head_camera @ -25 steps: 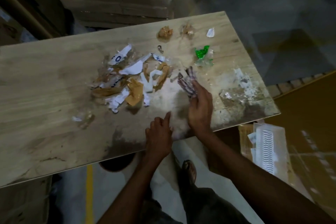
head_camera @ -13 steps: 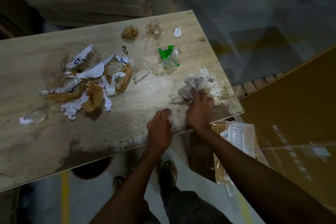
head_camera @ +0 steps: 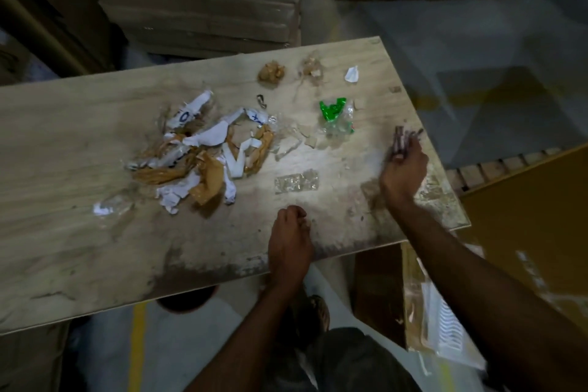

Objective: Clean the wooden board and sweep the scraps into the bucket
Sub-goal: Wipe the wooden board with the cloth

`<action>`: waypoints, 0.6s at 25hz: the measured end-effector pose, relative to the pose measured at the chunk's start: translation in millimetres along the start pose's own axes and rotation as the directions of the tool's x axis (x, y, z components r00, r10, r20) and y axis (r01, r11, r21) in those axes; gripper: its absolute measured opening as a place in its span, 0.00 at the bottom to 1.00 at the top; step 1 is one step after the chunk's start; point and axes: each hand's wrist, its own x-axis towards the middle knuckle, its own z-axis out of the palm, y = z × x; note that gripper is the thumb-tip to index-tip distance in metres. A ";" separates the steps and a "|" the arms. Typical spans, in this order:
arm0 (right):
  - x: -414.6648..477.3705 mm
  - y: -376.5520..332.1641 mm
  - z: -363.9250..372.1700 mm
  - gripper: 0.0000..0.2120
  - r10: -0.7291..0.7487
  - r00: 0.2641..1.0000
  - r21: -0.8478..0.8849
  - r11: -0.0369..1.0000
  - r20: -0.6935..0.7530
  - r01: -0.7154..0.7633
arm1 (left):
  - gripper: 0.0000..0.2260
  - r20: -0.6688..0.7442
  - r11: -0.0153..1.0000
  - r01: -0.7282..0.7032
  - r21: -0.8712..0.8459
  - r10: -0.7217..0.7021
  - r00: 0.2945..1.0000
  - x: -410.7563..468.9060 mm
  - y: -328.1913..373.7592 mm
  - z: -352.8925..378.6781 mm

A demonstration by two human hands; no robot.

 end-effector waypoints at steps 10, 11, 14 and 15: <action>-19.8 -60.0 100.0 0.31 -0.479 0.604 0.059 0.811 0.637 0.582 | 0.04 0.068 0.988 0.013 0.151 -0.023 0.997 40.6 24.8 20.0; -21.2 -64.2 103.0 0.30 -0.489 0.599 0.155 0.839 0.634 0.521 | 0.05 0.057 0.983 -0.002 0.182 -0.008 0.998 39.2 24.5 22.1; -3.9 -67.5 84.6 0.25 -0.406 0.742 0.328 0.908 0.534 0.261 | 0.05 0.014 0.985 -0.004 0.175 0.002 1.000 32.4 27.1 24.8; 1.8 -59.9 72.9 0.25 -0.376 0.794 0.298 0.920 0.478 0.255 | 0.04 -0.014 0.989 0.022 0.143 -0.021 1.000 32.2 26.5 24.3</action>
